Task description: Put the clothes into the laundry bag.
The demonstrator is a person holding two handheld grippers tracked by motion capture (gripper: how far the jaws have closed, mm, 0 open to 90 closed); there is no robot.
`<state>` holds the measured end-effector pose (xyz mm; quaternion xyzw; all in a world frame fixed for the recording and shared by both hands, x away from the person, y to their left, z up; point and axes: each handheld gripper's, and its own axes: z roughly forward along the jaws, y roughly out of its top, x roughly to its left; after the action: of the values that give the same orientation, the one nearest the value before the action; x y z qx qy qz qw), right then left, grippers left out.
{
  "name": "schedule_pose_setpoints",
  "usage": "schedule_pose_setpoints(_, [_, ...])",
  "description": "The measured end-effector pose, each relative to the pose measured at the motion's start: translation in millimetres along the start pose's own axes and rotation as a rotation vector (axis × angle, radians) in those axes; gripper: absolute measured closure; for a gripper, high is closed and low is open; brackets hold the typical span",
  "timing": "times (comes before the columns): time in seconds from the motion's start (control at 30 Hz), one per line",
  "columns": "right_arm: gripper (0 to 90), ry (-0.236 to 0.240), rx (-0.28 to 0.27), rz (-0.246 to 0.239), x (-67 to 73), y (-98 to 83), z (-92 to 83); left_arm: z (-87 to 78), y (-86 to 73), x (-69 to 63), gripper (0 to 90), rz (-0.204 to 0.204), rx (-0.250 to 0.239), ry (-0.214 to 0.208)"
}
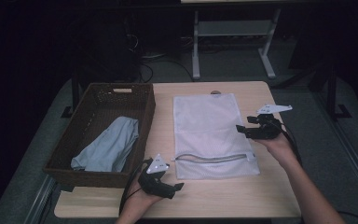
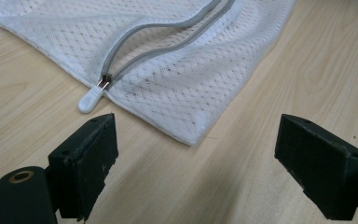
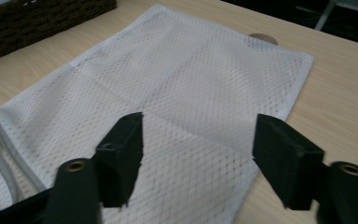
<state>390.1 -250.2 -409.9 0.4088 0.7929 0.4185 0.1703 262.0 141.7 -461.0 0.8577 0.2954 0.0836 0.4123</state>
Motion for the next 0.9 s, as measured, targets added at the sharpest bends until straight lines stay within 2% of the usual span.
schedule_pose_setpoints(0.07, [40.6,-0.009,0.025,0.006,-3.5,1.9,5.5,-0.1,-0.3,0.1,12.6,0.001,0.003,-0.001])
schedule_pose_setpoints(0.1, [48.1,-0.009,0.031,0.015,-7.0,2.4,10.7,0.1,-0.4,0.2,12.5,-0.001,0.003,-0.002])
schedule_pose_setpoints(0.13, [48.1,-0.009,0.031,0.015,-7.0,2.4,10.7,0.2,-0.5,0.3,12.5,-0.001,0.003,-0.003])
schedule_pose_setpoints(0.17, [56.3,-0.006,0.032,0.021,-9.7,1.2,15.5,0.2,-0.5,0.3,12.6,0.000,0.004,-0.003])
schedule_pose_setpoints(0.2, [60.8,-0.003,0.040,0.027,-11.3,-0.1,19.2,0.3,-0.4,0.2,12.6,0.000,0.004,-0.004])
schedule_pose_setpoints(0.23, [60.8,-0.003,0.040,0.027,-11.3,-0.1,19.2,0.2,-0.4,0.2,12.6,0.000,0.004,-0.003])
schedule_pose_setpoints(0.43, [88.5,-0.025,0.088,0.042,-20.4,-9.1,34.5,0.5,-0.7,0.7,12.6,-0.002,0.005,-0.005])
schedule_pose_setpoints(0.67, [89.5,-0.054,0.133,0.047,-30.0,-19.4,44.7,0.6,-1.1,0.7,12.6,-0.003,0.007,-0.006])
schedule_pose_setpoints(0.9, [89.5,-0.059,0.169,0.040,-32.2,-24.9,48.8,1.1,-1.4,0.4,12.6,-0.004,0.009,-0.008])
